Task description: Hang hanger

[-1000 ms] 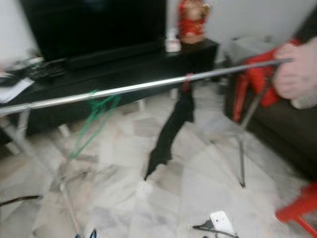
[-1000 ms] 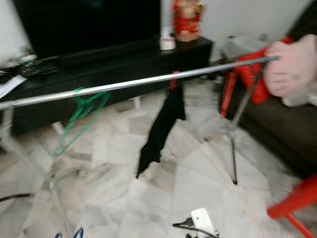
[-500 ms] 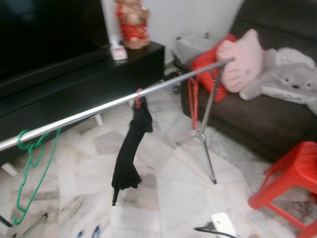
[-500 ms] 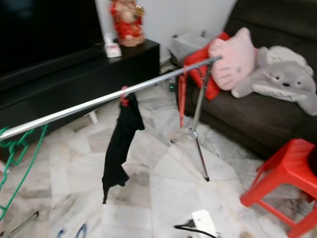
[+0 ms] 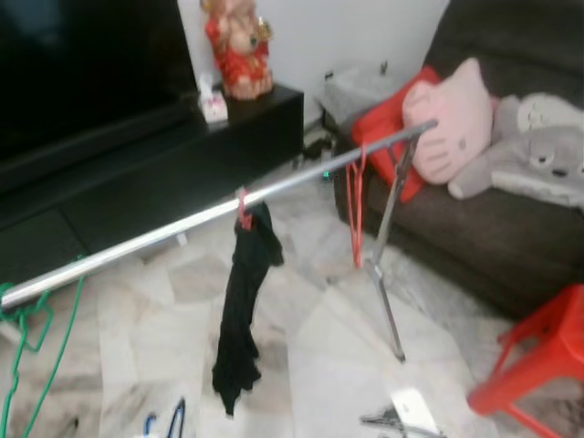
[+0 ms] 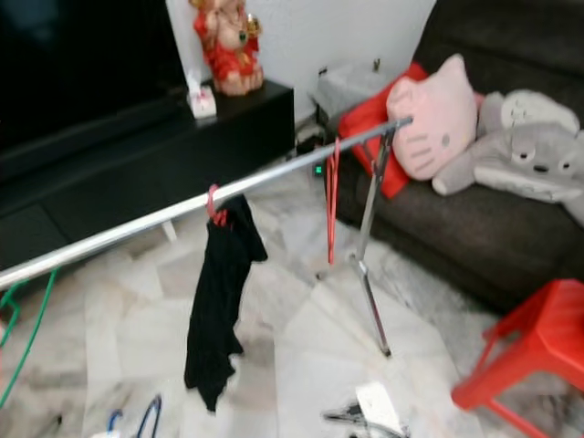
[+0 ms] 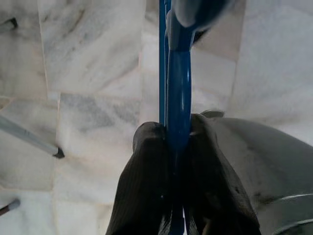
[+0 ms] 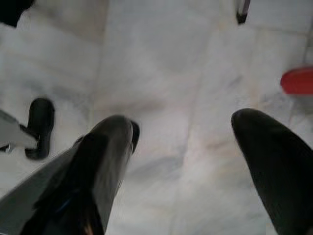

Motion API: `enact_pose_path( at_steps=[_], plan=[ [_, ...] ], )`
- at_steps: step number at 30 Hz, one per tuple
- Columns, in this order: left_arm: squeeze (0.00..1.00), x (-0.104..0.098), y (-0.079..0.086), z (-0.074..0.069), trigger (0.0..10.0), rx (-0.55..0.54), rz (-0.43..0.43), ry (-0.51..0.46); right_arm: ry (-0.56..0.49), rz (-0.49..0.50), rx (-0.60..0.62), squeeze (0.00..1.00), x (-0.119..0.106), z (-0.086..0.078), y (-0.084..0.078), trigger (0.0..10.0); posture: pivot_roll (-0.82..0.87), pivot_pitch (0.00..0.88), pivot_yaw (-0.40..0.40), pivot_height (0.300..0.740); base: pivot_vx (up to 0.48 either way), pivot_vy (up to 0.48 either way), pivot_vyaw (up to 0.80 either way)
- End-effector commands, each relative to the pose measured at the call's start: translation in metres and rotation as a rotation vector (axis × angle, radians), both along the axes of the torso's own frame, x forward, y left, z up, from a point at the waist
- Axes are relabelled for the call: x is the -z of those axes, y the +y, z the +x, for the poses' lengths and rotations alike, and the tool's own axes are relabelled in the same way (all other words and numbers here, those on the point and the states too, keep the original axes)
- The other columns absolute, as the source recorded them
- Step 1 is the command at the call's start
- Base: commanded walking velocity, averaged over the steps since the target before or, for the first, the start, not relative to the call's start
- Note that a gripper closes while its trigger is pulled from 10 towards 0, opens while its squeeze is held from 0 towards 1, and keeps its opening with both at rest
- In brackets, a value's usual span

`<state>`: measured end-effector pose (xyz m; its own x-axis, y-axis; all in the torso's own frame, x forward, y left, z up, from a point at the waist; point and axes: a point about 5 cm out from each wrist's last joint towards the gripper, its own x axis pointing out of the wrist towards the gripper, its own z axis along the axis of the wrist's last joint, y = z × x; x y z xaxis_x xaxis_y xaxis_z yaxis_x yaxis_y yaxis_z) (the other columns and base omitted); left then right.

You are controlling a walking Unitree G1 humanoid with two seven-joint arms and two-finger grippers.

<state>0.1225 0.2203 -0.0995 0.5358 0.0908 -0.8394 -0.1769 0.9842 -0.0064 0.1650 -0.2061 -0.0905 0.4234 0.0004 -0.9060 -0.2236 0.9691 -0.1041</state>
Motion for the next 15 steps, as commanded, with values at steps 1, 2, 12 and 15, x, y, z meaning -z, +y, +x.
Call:
enact_pose_path(
  at_steps=[1,2,12,15],
  plan=[
    [0.00,-0.0007,0.0100,-0.0047,10.0,-0.017,0.026,0.009,-0.023,0.030,-0.023,0.00,-0.0014,0.0078,0.0135,10.0,-0.05,0.000,0.015,0.732,0.277,0.000,0.00],
    [0.00,-0.0007,0.0100,-0.0047,10.0,-0.017,0.026,0.009,-0.023,0.030,-0.023,0.00,-0.0014,0.0078,0.0135,10.0,-0.05,0.000,0.015,0.732,0.277,0.000,0.00],
    [0.00,-0.0007,0.0100,-0.0047,10.0,-0.017,0.026,0.009,-0.023,0.030,-0.023,0.00,-0.0014,0.0078,0.0135,10.0,-0.05,0.000,0.015,0.732,0.277,0.000,0.00],
    [0.00,-0.0007,0.0100,-0.0047,10.0,-0.017,0.026,0.009,-0.023,0.030,-0.023,0.00,-0.0014,0.0078,0.0135,10.0,-0.05,0.000,0.015,0.732,0.277,0.000,0.00]
  ],
)
